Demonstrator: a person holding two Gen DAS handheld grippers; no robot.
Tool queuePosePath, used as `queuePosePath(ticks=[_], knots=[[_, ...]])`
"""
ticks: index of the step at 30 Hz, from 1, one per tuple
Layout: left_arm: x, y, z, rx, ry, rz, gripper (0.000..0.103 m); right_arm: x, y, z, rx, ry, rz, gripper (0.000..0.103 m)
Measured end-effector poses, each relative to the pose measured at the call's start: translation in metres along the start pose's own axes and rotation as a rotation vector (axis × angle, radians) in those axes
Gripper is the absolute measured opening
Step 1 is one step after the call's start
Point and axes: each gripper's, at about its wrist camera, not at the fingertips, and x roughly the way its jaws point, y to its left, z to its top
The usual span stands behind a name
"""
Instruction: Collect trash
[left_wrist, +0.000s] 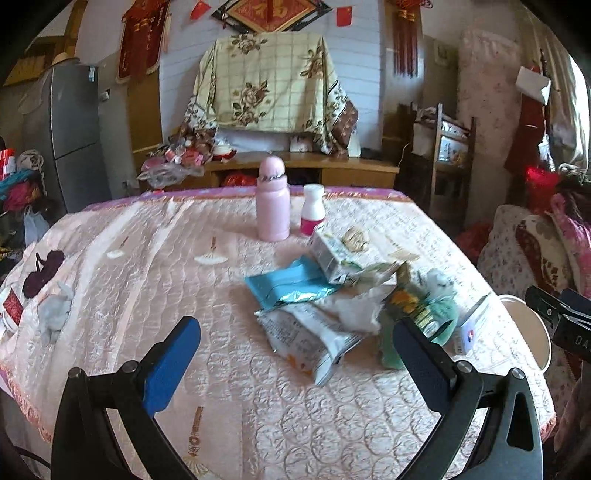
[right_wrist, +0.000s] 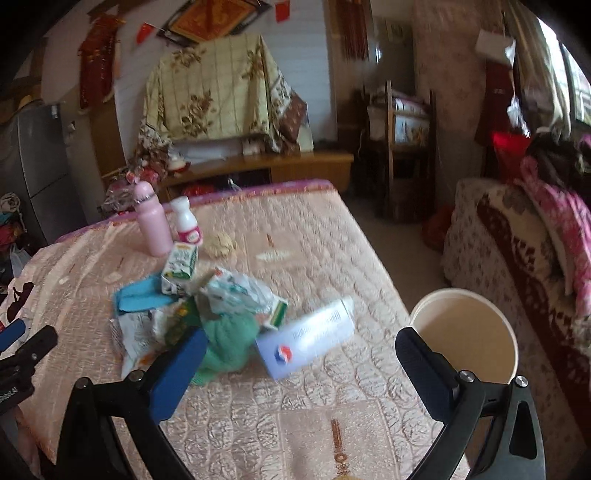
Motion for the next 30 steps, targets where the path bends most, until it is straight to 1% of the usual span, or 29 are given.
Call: queuePosePath(ticks=[4, 10, 20, 30], knots=[[-0.005, -0.006, 0.006, 0.021, -0.022, 0.006, 0.103, -0.014, 0.008, 0.006, -0.003, -0.038, 0.023, 0.103], [-0.014, -0.003, 0.009, 0.016, -0.048, 0.000, 0.103, -0.031, 0.018, 0.014, 0.003, -0.081, 0.059, 0.103], [-0.015, 0.003, 0.012, -0.002, -0.063, 0.001, 0.103, -0.035, 0.029, 0.017, -0.019, -0.102, 0.057, 0.103], [-0.015, 0.006, 0.013, -0.002, -0.073, 0.015, 0.103, -0.034, 0.034, 0.018, -0.022, -0.099, 0.055, 0.103]])
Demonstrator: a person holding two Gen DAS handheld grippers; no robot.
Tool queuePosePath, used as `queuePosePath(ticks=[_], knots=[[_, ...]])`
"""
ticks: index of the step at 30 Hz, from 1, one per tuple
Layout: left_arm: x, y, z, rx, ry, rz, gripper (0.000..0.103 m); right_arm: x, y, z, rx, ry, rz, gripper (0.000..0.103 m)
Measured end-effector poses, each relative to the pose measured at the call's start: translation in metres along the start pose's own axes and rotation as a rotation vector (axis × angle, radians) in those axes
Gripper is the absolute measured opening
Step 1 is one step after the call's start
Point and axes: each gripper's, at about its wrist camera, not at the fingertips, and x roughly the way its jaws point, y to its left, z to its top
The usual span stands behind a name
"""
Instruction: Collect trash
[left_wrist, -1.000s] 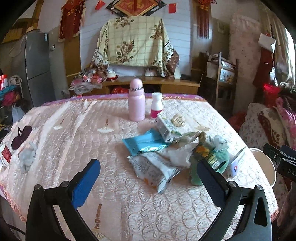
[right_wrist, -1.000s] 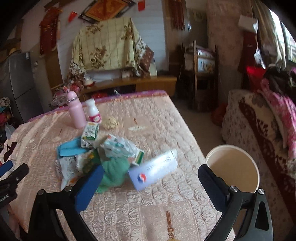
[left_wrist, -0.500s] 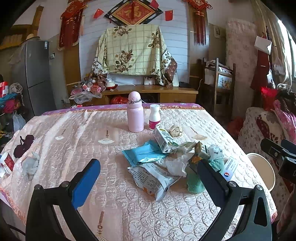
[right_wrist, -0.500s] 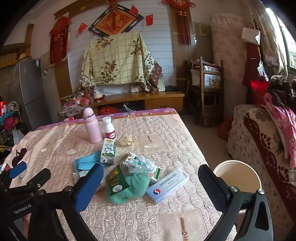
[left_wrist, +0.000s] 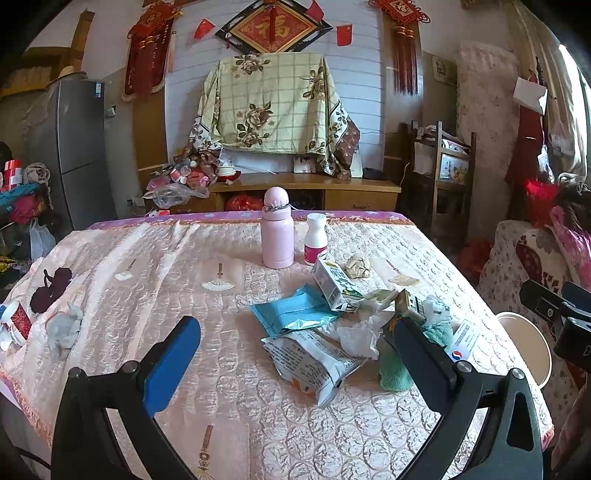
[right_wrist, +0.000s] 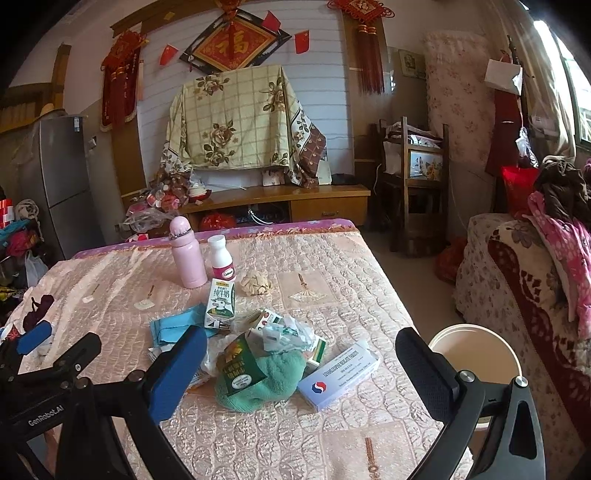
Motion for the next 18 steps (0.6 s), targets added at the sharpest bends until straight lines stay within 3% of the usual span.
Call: queuePosePath(ticks=[18], knots=[[0.0015, 0.0041, -0.0026, -0.003, 0.008, 0.005, 0.103, 0.0020, 0.0047, 0.0004, -0.005, 0.012, 0.001, 0.103]])
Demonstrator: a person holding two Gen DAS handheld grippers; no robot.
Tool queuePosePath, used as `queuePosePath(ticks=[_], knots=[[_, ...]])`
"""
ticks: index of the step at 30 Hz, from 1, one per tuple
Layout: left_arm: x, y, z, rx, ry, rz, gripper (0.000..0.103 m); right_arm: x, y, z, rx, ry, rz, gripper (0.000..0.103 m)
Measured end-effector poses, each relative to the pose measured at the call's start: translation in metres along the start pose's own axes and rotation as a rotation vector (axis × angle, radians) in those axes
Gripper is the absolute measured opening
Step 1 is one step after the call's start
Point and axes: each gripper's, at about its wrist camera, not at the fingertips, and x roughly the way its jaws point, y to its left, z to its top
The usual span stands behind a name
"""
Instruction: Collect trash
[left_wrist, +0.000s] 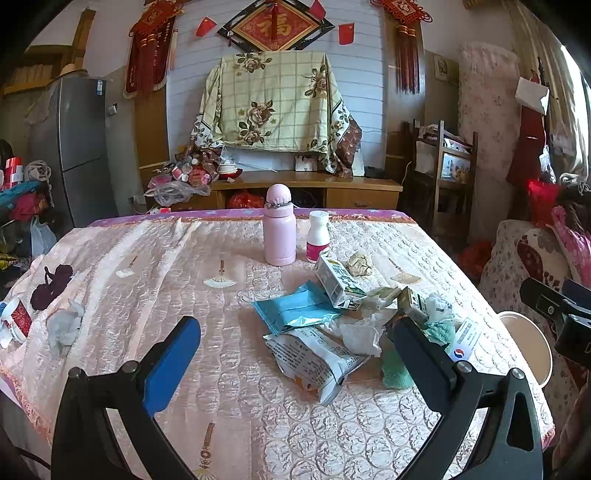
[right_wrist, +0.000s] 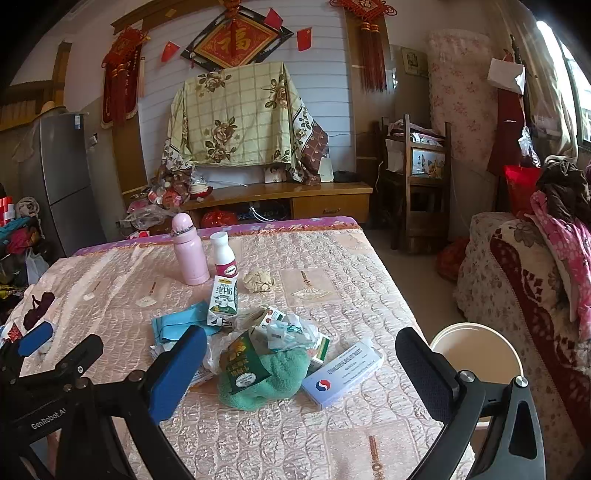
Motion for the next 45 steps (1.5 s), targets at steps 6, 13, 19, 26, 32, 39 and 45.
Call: queuePosePath(ticks=[6, 13, 19, 26, 32, 39, 45], knots=[[0.000, 0.000, 0.000, -0.001, 0.002, -0.002, 0.103, -0.001, 0.000, 0.001, 0.001, -0.002, -0.002, 0.103], [0.000, 0.000, 0.000, -0.003, 0.004, -0.004, 0.103, -0.001, 0.000, 0.001, 0.004, -0.003, -0.002, 0.103], [-0.001, 0.000, 0.000, -0.005, 0.005, -0.004, 0.103, -0.001, -0.001, 0.001, 0.004, -0.003, -0.004, 0.103], [-0.001, 0.000, 0.000, -0.009, 0.006, -0.006, 0.103, -0.002, -0.001, 0.001, 0.005, -0.003, -0.003, 0.103], [0.002, -0.002, -0.001, -0.011, 0.011, -0.003, 0.103, -0.002, -0.002, 0.001, 0.003, -0.002, -0.008, 0.103], [0.007, -0.001, -0.003, -0.014, 0.022, 0.010, 0.103, -0.002, -0.002, 0.000, 0.004, 0.000, -0.011, 0.103], [0.012, 0.001, -0.005, -0.021, 0.033, 0.018, 0.103, 0.001, -0.004, -0.002, 0.007, 0.008, -0.013, 0.103]])
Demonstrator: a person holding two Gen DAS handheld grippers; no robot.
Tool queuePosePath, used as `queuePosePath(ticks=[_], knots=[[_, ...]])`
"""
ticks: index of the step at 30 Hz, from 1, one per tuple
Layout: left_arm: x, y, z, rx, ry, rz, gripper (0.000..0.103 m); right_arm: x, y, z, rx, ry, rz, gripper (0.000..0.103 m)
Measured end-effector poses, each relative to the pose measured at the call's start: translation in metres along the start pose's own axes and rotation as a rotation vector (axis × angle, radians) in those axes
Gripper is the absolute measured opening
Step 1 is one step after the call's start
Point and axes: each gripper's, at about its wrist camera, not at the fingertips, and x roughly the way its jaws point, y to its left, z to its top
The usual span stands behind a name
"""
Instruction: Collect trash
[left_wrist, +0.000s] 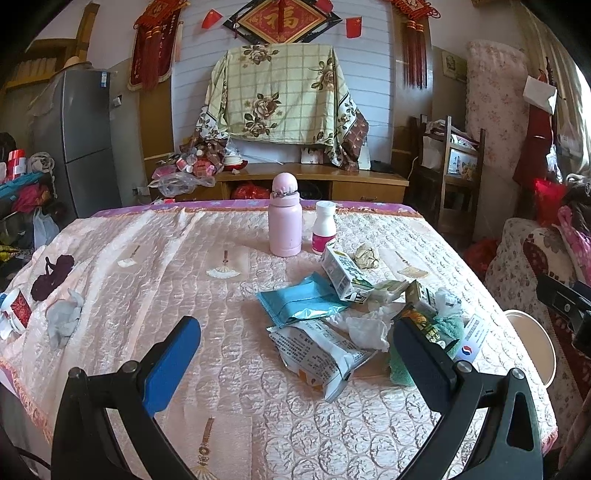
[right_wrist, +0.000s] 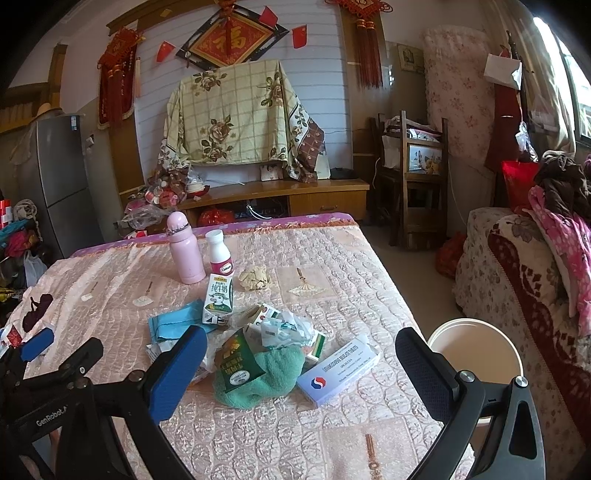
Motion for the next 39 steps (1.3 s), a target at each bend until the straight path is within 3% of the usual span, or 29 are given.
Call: queuePosePath(ticks=[27, 39], knots=[[0.009, 0.006, -0.004, -0.003, 0.023, 0.022, 0.103, 0.005, -0.011, -0.003, -0.008, 0.028, -0.012, 0.103], [0.024, 0.019, -0.018, 0.012, 0.089, -0.035, 0.103, 0.020, -0.034, -0.017, -0.024, 0.083, -0.046, 0.103]])
